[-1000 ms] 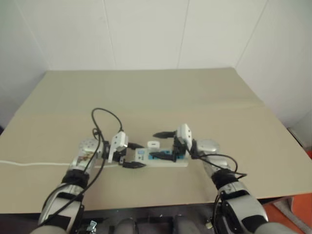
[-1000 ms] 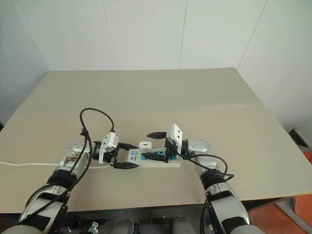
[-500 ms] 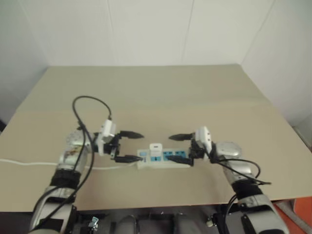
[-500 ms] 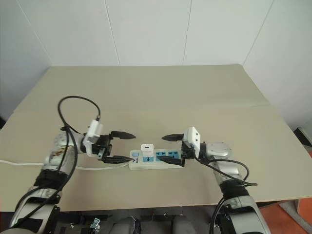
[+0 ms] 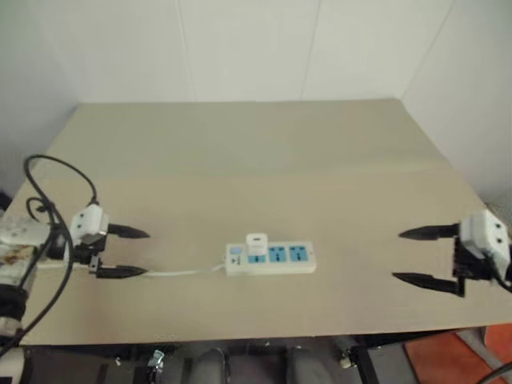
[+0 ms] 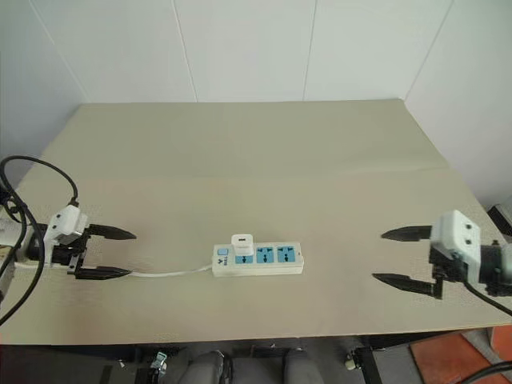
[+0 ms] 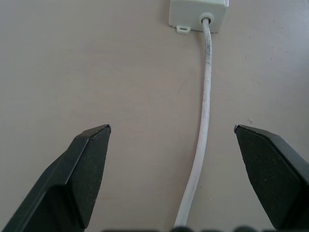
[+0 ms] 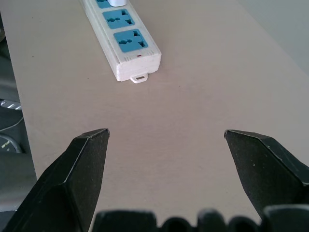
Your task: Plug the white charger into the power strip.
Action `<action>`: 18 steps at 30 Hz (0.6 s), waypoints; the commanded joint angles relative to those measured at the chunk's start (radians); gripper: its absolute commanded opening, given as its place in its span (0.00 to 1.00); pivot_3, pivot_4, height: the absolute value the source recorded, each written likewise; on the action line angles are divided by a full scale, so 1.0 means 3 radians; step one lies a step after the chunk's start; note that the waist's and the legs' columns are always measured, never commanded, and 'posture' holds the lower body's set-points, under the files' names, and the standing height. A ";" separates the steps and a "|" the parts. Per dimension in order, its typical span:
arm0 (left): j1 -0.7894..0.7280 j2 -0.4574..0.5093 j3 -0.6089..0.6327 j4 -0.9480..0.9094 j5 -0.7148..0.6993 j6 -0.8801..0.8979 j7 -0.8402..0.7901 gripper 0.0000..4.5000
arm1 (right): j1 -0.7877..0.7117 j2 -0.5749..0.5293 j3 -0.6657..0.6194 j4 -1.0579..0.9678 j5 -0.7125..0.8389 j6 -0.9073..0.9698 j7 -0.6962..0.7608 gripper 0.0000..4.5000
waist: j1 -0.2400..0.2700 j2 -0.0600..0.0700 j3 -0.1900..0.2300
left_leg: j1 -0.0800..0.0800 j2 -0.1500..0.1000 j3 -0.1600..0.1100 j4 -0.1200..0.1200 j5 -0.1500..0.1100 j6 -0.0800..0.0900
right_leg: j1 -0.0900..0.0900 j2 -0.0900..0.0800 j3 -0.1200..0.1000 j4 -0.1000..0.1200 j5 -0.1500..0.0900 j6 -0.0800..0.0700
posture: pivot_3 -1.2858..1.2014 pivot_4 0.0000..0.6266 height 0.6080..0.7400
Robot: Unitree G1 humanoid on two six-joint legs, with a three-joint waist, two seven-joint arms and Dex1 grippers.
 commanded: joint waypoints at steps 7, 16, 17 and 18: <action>-0.0003 -0.0089 0.0084 -0.0250 -0.0157 0.0135 -0.0011 1.00 | 0.0279 -0.0037 -0.0304 -0.0309 -0.0015 0.0127 -0.0158 1.00 | 0.0012 -0.0002 0.0001 | -0.0005 0.0000 0.0019 0.0001 0.0000 0.0000 | -0.0003 0.0001 0.0001 0.0000 0.0000 0.0000 | 0.52 0.24 1.00; 0.0006 -0.0141 0.0176 -0.0324 -0.0145 0.0248 -0.0011 1.00 | 0.0433 -0.0033 -0.0351 -0.0298 -0.0155 0.0017 -0.0176 1.00 | 0.0017 -0.0003 0.0002 | -0.0005 0.0000 0.0021 0.0003 0.0000 0.0000 | -0.0003 0.0002 0.0001 0.0001 0.0000 0.0000 | 0.52 0.24 1.00; 0.0003 -0.0140 0.0184 -0.0329 -0.0145 0.0259 -0.0011 1.00 | 0.0442 -0.0029 -0.0356 -0.0300 -0.0157 0.0019 -0.0185 1.00 | 0.0016 -0.0003 0.0002 | -0.0005 0.0000 0.0021 0.0003 0.0000 0.0000 | -0.0003 0.0002 0.0001 0.0001 0.0000 0.0000 | 0.52 0.24 1.00; -0.0002 -0.0141 0.0189 -0.0330 -0.0141 0.0264 -0.0011 1.00 | 0.0451 -0.0022 -0.0361 -0.0297 -0.0168 0.0002 -0.0192 1.00 | 0.0015 -0.0003 0.0002 | -0.0005 0.0000 0.0021 0.0003 0.0000 0.0000 | -0.0003 0.0002 0.0002 0.0001 0.0000 0.0001 | 0.52 0.24 1.00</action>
